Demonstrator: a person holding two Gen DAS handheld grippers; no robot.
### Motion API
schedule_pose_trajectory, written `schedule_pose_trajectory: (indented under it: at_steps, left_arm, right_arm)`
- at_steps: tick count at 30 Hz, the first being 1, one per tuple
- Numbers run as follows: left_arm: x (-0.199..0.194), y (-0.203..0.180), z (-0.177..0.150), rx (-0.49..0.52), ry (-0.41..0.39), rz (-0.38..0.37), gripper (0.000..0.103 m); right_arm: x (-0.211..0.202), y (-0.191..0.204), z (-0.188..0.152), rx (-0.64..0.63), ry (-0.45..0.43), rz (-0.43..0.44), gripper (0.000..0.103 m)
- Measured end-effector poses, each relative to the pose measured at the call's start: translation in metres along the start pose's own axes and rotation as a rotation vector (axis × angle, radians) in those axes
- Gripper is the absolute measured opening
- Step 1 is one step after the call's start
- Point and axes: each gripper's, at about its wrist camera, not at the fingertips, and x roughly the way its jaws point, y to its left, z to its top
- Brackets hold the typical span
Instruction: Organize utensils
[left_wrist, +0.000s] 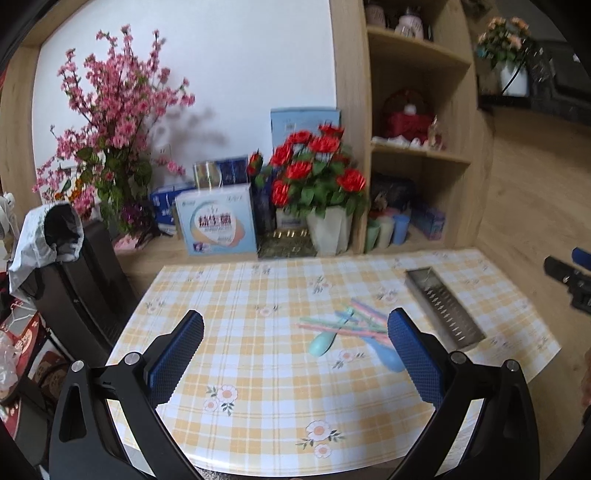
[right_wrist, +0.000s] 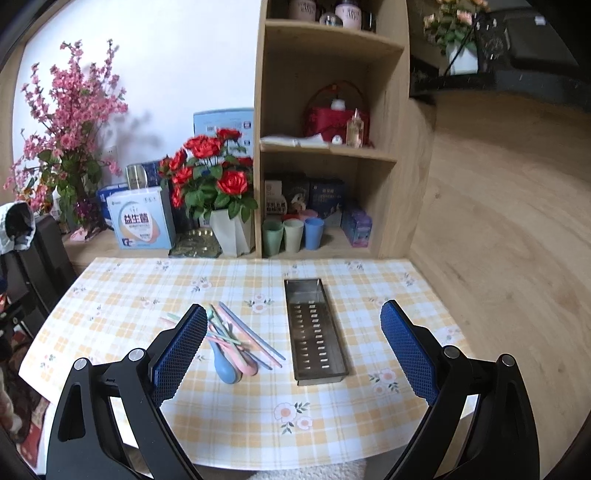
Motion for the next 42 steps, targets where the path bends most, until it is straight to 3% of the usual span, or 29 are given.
schedule_pose_trajectory:
  at_steps: [11,15,26,29,35,42]
  left_arm:
    - [0.074,0.008,-0.023,0.004,0.05,-0.087,0.098]
    - [0.091,0.012,-0.027,0.015,0.038,-0.061,0.098]
    - [0.15,0.026,-0.033,0.036,0.104,-0.023,0.098]
    - [0.165,0.03,-0.034,0.033,0.122,-0.05,0.098]
    - [0.195,0.05,-0.031,-0.004,0.158,-0.021,0.098]
    - [0.225,0.081,-0.038,-0.021,0.187,0.057,0.097]
  right_arm:
    - [0.109,-0.001,-0.025,-0.036,0.13,0.089,0.091]
    - [0.143,0.007,-0.031,-0.063,0.174,0.133,0.091]
    - [0.214,0.031,-0.048,-0.137,0.298,0.214,0.091]
    - [0.232,0.039,-0.05,-0.149,0.339,0.234,0.072]
    - [0.269,0.074,-0.054,-0.194,0.389,0.298,0.064]
    - [0.322,0.137,-0.059,-0.28,0.464,0.4,0.039]
